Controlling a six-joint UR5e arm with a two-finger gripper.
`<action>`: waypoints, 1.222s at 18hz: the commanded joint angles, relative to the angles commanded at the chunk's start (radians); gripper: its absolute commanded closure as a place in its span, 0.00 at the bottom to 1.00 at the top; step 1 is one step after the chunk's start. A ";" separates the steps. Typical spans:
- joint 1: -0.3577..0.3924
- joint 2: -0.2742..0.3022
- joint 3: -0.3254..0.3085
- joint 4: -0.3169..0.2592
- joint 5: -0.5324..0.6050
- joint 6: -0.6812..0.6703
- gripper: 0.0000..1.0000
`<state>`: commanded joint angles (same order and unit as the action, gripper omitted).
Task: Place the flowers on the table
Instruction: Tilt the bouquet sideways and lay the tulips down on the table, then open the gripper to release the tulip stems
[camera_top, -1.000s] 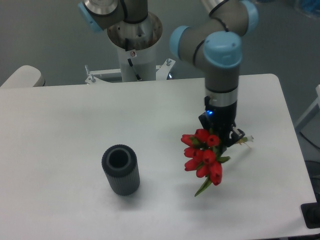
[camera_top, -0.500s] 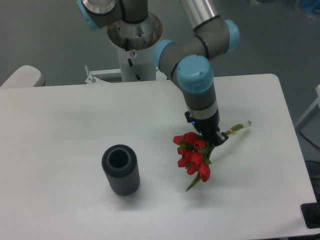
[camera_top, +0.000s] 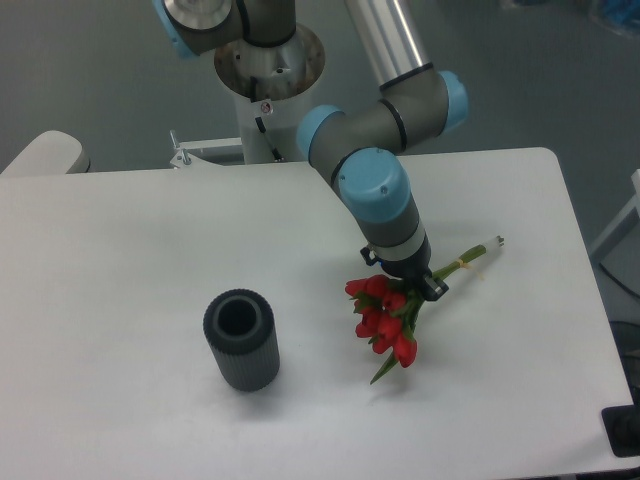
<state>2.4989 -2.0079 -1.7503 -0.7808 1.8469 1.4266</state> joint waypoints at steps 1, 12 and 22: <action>0.000 -0.005 0.002 0.000 0.000 0.001 0.74; -0.012 -0.048 0.003 0.002 0.002 0.009 0.74; -0.017 -0.049 0.046 -0.002 -0.003 0.037 0.04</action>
<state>2.4820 -2.0571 -1.7044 -0.7823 1.8439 1.4633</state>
